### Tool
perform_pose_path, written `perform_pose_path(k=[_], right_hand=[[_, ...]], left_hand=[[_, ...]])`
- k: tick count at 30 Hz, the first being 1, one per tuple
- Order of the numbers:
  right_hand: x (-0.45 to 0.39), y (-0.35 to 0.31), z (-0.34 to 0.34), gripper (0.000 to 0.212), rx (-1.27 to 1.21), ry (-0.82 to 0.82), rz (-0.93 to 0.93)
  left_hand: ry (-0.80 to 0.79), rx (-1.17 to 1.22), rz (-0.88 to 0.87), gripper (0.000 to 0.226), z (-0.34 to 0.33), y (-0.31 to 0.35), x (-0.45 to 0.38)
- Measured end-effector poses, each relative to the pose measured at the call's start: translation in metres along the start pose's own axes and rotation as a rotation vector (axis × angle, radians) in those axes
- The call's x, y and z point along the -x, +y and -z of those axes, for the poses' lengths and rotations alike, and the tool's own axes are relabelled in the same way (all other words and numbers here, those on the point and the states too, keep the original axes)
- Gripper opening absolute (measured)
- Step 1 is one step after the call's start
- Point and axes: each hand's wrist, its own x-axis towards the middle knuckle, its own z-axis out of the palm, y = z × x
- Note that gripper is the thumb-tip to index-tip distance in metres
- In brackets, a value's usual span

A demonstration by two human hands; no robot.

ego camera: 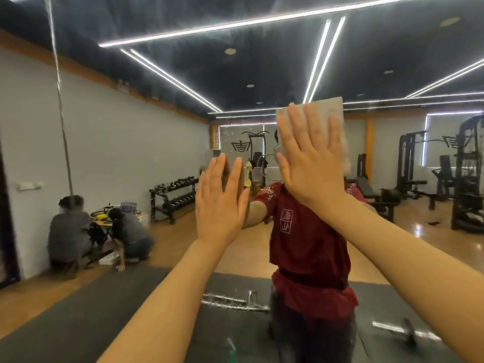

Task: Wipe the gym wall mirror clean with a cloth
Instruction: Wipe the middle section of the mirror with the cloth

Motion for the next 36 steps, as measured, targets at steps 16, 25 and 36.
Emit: perform_pose_path(k=[16, 25, 36], right_hand=[[0.04, -0.015, -0.005, 0.066, 0.026, -0.056, 0.038], [0.04, -0.045, -0.013, 0.064, 0.045, 0.024, -0.179], [0.062, -0.189, -0.049, 0.065, 0.027, 0.013, -0.289]], left_hand=[[-0.119, 0.067, 0.065, 0.065, 0.022, -0.018, 0.006], [-0.089, 0.046, 0.22, 0.06, 0.038, -0.134, 0.004], [0.103, 0.169, 0.122, 0.049, 0.011, -0.163, 0.0]])
